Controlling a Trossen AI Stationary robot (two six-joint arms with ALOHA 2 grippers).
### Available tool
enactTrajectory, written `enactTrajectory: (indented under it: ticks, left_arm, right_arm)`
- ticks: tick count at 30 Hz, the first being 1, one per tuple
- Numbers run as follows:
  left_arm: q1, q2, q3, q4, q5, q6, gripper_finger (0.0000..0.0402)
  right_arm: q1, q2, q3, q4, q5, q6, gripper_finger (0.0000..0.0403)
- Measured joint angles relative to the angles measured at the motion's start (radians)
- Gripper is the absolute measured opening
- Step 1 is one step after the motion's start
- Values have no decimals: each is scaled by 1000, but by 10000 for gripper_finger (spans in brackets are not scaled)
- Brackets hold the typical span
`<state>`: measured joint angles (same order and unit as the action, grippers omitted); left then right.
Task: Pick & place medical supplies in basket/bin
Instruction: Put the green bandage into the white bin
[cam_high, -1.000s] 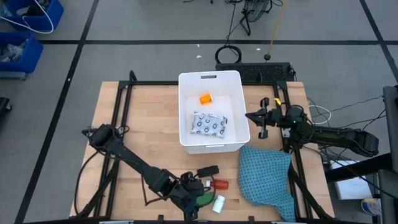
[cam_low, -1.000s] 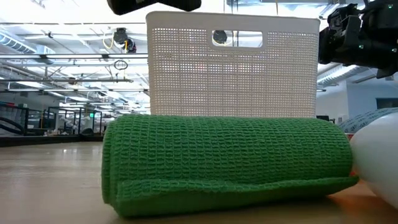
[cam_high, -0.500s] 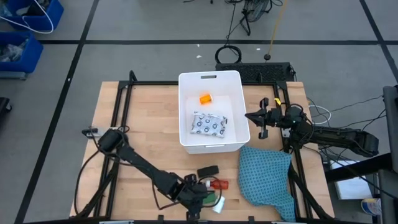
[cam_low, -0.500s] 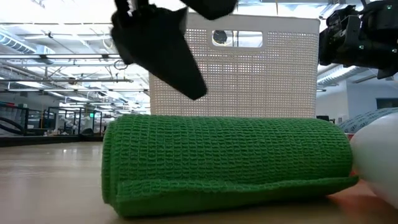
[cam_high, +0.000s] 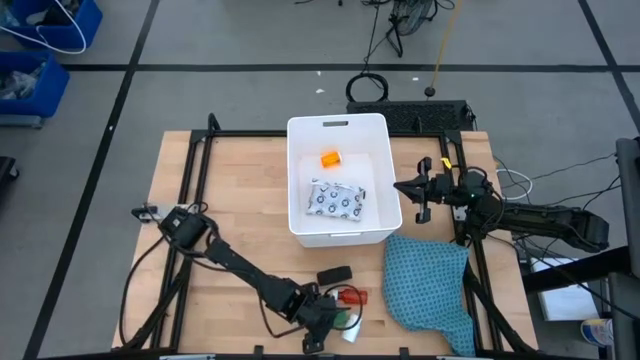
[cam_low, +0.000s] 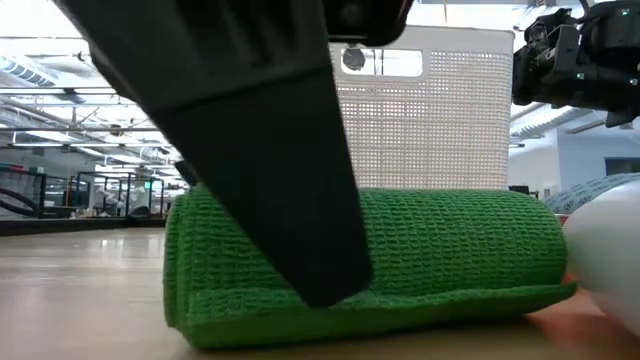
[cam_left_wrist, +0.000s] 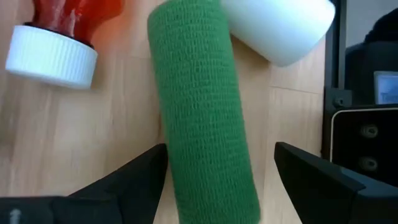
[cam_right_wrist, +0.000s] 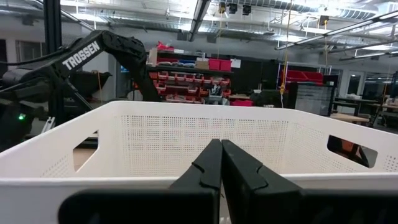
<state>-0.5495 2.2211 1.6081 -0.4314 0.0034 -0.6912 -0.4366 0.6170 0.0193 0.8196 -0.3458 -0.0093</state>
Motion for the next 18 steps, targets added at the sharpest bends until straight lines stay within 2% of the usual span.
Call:
enactTrajectory:
  ticks: [3,5,8,14,15,18]
  left_arm:
    - [6,1,0,17,12,12,298]
    - [8,-3,-1,15,30,27,279]
    - [15,-3,-2,15,64,37,224]
    - [8,-22,-3,1,154,100,65]
    - [4,-34,-4,-13,152,112,47]
    - [-3,-91,-4,-67,104,147,47]
  right_arm:
    - [0,0,0,2,0,-2,0]
    - [0,0,0,2,0,-4,0]
    - [0,0,0,3,0,-5,0]
    - [0,0,0,5,1,-5,0]
    - [0,0,0,5,1,-5,0]
    - [0,0,0,5,1,-3,0]
